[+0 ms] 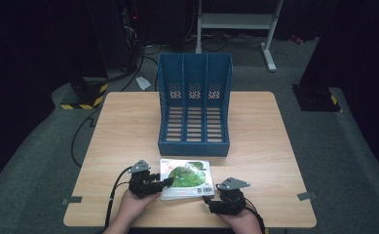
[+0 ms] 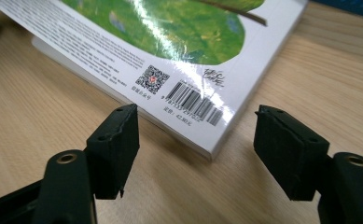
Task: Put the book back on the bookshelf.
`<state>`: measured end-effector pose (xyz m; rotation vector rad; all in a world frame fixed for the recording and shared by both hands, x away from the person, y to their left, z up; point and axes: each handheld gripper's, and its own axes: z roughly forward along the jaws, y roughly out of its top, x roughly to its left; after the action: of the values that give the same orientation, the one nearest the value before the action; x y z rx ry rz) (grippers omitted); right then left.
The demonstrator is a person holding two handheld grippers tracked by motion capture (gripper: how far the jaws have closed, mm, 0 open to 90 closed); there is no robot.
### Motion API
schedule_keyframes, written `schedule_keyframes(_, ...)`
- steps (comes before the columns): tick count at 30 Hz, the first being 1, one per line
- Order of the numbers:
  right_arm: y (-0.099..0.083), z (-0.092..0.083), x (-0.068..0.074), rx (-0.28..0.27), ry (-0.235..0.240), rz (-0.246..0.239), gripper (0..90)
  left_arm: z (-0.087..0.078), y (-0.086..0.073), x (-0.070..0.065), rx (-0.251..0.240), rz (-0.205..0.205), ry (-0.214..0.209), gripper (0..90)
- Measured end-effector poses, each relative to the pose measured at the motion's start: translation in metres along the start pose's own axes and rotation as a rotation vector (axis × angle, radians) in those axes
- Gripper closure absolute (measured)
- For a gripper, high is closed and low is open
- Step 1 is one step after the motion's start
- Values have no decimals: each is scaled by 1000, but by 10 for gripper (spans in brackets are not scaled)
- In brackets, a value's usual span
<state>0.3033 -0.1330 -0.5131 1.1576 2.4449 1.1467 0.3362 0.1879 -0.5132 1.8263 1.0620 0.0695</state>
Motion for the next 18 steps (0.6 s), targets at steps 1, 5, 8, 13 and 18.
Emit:
schedule_keyframes(1,1,-4,-1,-20,-12,9,319,0,-1,1,7,9,4,565)
schedule_keyframes(5,16,-8,-6,-84,-53,64,330,4,-3,3,7,8,6,573)
schedule_keyframes(8,28,-1,-13,-83,-70,69,347,7,-4,4,14,34,15,575)
schedule_keyframes(13,32,3,-28,-149,-40,130,362,6,-7,0,-7,101,38,576)
schedule_keyframes(18,27,8,-31,-119,-13,114,360,0,-4,-7,-38,152,39,611)
